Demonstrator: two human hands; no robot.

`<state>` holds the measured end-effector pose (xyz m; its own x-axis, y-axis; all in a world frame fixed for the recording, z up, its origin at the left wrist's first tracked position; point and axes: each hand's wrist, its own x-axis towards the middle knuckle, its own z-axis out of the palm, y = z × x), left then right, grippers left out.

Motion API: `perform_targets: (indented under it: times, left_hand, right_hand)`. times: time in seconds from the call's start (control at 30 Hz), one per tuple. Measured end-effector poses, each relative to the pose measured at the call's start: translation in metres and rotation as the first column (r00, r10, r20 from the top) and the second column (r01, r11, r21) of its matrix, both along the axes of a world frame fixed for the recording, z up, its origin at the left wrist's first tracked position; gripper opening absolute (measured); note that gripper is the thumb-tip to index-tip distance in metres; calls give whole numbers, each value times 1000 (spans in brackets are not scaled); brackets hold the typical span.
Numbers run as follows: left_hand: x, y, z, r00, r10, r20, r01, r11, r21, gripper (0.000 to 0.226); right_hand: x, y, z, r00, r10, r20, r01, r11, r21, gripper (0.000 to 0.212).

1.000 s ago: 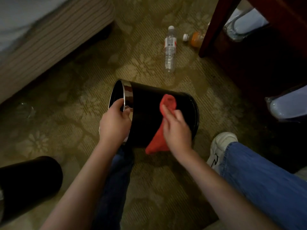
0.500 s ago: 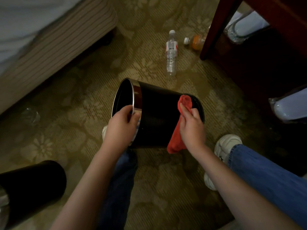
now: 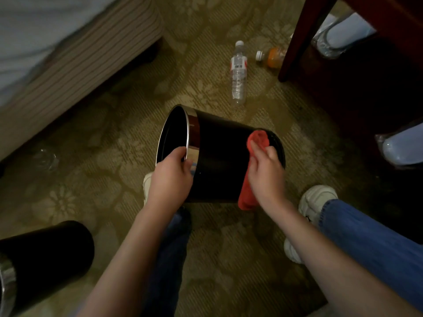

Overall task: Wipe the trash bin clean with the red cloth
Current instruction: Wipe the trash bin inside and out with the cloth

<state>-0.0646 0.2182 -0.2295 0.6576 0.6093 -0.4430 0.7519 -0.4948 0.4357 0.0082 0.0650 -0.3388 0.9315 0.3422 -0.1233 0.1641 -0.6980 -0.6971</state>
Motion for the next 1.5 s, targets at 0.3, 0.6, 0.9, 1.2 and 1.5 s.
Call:
perform_targets:
  times: [0.3,0.6,0.9,1.2,1.5]
  left_hand:
    - [12,-10,-4,990,81,112,-77,996,-40,15]
    - [9,-19,-3,991,47,122,-40,997,-61,13]
    - [19,-14,-7,985,65,161,-61,998,-30,14]
    - [14,-23,-4,986,7,169,5,997,-71,10]
    - [17,-20,-14,981,61,183,-42,993,-107,10]
  right_hand:
    - [-60,42,52,976,179,121,-193,974,116,43]
    - [20,55,62,958,264,-109,-256,963,80,41]
    - [-66,35,55,995,91,-44,-76,961,265,42]
    - [33,61,69,975,193,-107,-186,980,76,37]
    - [-37,31,64,994,93,-53,-80,974,213,46]
